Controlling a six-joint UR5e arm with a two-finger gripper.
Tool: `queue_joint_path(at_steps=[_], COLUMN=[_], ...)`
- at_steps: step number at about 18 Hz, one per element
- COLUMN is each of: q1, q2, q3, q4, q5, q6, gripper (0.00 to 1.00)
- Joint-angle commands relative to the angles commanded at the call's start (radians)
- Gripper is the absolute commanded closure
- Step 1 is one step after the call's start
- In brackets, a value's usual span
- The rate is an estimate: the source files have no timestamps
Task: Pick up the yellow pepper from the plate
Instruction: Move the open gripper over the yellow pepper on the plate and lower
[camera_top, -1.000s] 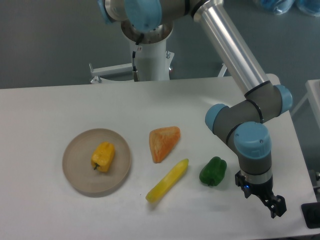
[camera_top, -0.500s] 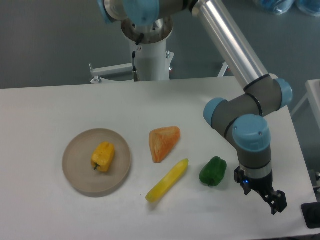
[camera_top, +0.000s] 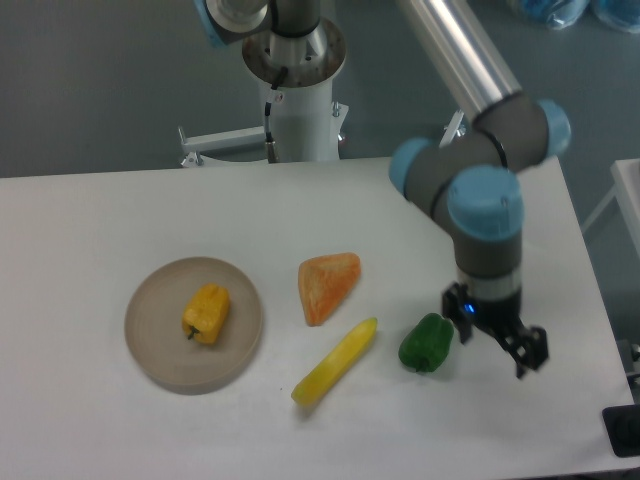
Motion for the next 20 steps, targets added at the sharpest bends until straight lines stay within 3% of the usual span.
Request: queue_joint_path(at_steps=[5,7,11,14,17,20], q1=[-0.074,-0.127,-0.248,-0.334,-0.396,-0.414], q2=[0.129,0.154,0.148,0.112,0.073,0.065], q3=[-0.160,-0.213,-0.220,-0.220,-0.230,-0.243], q4=[-0.019,-0.009,-0.008,0.006,0.076,0.083], q5=[-0.045,-0.045,-0.045,-0.043,-0.041,-0.041], q6=[-0.227,-0.325,-0.532,-0.647,-0.694,-0.700], gripper=[0.00,0.00,0.00,0.00,0.00,0.00])
